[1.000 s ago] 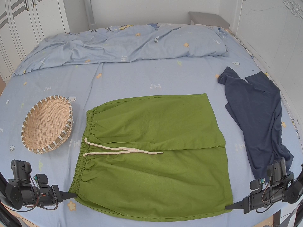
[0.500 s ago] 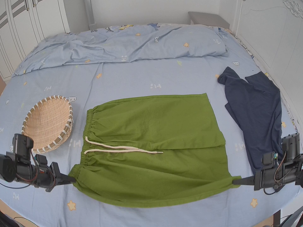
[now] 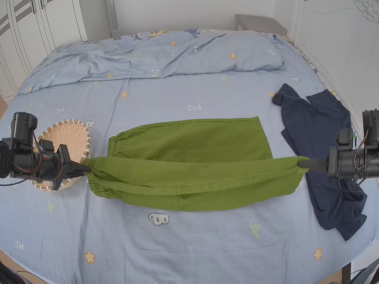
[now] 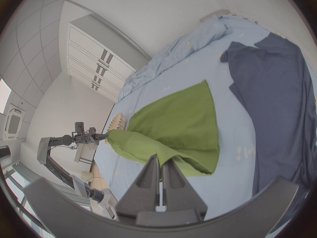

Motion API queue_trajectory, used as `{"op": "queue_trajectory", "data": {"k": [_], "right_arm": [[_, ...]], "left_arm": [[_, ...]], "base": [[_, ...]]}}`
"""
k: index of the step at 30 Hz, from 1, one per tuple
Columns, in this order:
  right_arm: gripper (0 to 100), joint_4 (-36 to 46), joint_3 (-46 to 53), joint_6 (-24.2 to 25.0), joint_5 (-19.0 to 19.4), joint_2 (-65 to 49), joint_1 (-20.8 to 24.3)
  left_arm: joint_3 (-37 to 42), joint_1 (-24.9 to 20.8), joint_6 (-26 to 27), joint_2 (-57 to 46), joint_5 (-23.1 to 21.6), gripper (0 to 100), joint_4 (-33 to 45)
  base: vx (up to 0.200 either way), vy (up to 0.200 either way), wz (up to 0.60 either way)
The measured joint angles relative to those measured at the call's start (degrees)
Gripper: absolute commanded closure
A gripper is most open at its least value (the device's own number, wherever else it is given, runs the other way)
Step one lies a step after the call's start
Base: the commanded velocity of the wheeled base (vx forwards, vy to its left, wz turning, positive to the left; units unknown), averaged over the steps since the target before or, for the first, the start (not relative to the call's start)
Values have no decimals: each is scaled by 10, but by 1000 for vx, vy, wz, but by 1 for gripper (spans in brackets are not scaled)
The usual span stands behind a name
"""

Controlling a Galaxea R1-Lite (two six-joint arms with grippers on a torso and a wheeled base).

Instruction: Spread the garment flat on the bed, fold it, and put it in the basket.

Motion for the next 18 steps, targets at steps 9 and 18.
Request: {"op": "queue_trajectory", "data": {"k": [9, 18], "right_arm": [[100, 34, -153, 1, 0, 78, -4], [100, 41, -289, 3, 0, 172, -17]], "left_arm": [[-155, -7, -15, 80, 0, 100, 37], [-288, -22, -20, 160, 1, 100, 69]], "base": [[0, 0, 0], [0, 0, 0]]}}
